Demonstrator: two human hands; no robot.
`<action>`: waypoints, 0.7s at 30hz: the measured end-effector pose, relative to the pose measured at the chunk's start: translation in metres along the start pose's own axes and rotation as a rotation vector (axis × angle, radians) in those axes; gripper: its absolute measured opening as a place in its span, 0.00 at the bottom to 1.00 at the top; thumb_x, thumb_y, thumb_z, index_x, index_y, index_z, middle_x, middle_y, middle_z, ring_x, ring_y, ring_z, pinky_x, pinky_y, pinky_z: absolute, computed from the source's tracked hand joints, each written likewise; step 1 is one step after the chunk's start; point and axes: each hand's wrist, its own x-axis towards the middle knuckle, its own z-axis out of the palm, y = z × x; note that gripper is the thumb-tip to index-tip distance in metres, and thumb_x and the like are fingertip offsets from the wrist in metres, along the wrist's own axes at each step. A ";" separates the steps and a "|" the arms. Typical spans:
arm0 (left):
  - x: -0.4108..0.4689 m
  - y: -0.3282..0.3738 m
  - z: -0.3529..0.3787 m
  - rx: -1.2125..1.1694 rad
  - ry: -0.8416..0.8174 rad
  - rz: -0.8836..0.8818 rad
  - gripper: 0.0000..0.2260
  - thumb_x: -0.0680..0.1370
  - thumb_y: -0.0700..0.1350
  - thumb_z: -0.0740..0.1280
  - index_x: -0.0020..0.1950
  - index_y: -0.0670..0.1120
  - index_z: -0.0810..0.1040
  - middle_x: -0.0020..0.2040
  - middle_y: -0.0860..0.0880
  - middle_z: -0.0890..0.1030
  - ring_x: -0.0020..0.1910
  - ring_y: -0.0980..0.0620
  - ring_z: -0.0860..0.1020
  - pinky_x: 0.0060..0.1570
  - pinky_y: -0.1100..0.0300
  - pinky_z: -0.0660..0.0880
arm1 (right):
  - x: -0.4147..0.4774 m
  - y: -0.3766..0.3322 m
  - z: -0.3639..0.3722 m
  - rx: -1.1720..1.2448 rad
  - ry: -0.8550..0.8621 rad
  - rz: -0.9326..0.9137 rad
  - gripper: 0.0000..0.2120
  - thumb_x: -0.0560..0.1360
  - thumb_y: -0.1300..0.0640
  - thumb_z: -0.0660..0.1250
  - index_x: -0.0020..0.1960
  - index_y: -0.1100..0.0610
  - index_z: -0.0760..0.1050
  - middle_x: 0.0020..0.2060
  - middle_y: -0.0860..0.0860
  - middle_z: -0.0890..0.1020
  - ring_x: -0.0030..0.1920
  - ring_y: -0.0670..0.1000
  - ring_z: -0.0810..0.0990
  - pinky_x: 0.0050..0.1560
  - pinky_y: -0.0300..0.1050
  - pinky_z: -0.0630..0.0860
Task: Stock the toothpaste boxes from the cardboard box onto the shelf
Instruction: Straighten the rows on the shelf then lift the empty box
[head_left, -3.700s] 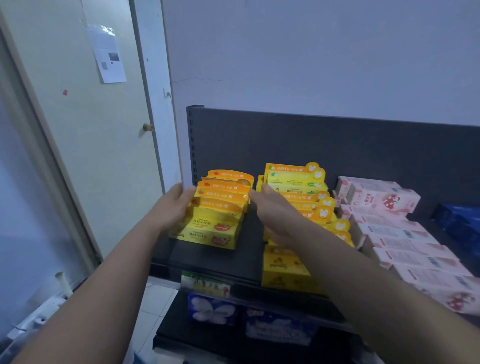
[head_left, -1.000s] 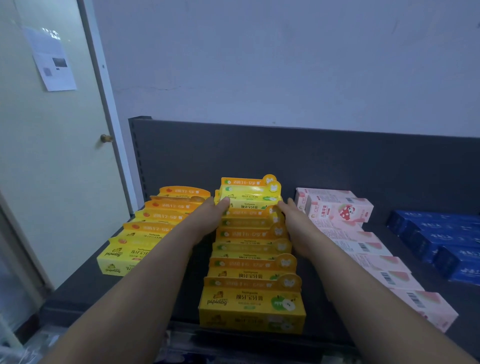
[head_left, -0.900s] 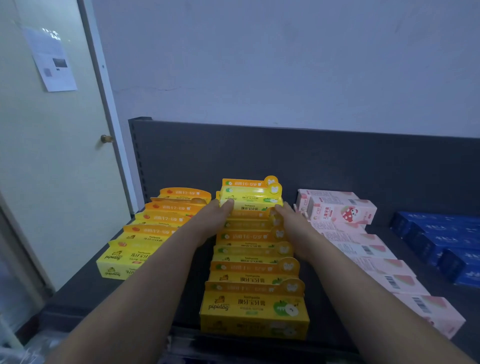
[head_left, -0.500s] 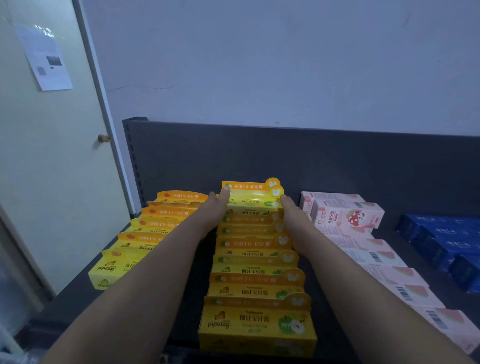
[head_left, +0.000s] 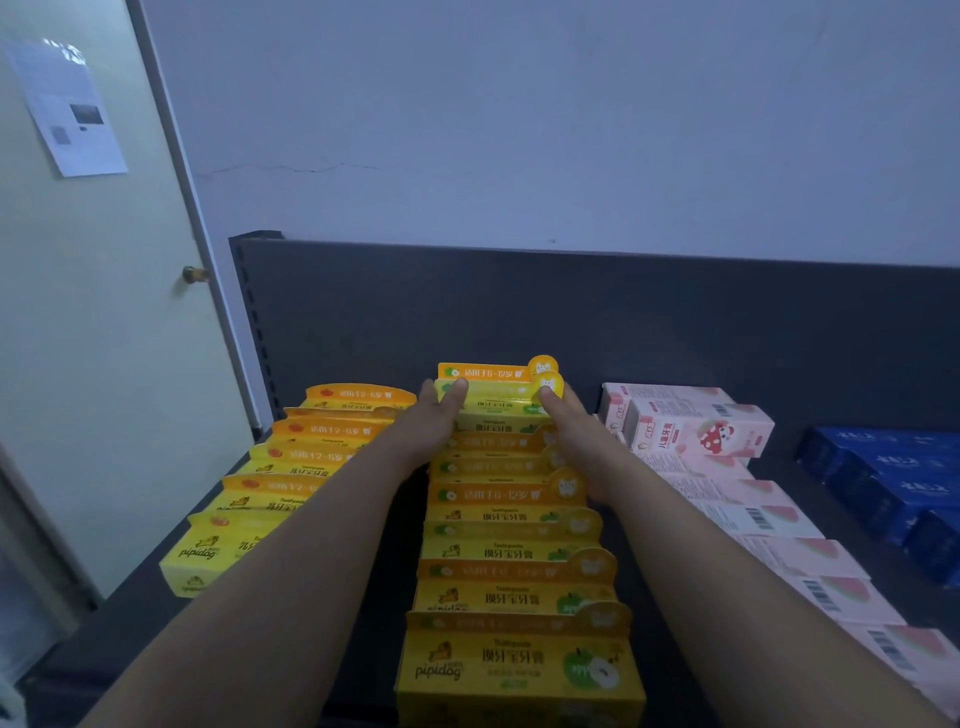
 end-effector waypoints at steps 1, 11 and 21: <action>0.001 0.000 -0.001 -0.006 0.005 0.002 0.34 0.78 0.67 0.48 0.79 0.50 0.47 0.77 0.44 0.58 0.74 0.42 0.60 0.71 0.45 0.60 | 0.001 0.000 0.001 0.005 0.010 0.000 0.29 0.80 0.39 0.52 0.78 0.44 0.48 0.71 0.52 0.68 0.67 0.56 0.71 0.45 0.47 0.76; -0.011 0.002 -0.002 -0.026 -0.002 0.023 0.32 0.81 0.63 0.50 0.79 0.50 0.43 0.78 0.45 0.55 0.75 0.42 0.58 0.70 0.48 0.59 | -0.009 -0.007 0.002 0.039 0.028 -0.005 0.24 0.80 0.44 0.58 0.74 0.44 0.57 0.56 0.49 0.78 0.51 0.52 0.80 0.45 0.51 0.80; -0.063 -0.017 0.002 -0.116 -0.112 -0.074 0.28 0.79 0.64 0.54 0.71 0.46 0.65 0.63 0.48 0.75 0.60 0.48 0.75 0.57 0.53 0.71 | -0.049 0.023 -0.002 0.089 0.052 0.148 0.35 0.68 0.35 0.64 0.71 0.48 0.65 0.61 0.51 0.78 0.58 0.56 0.79 0.58 0.61 0.76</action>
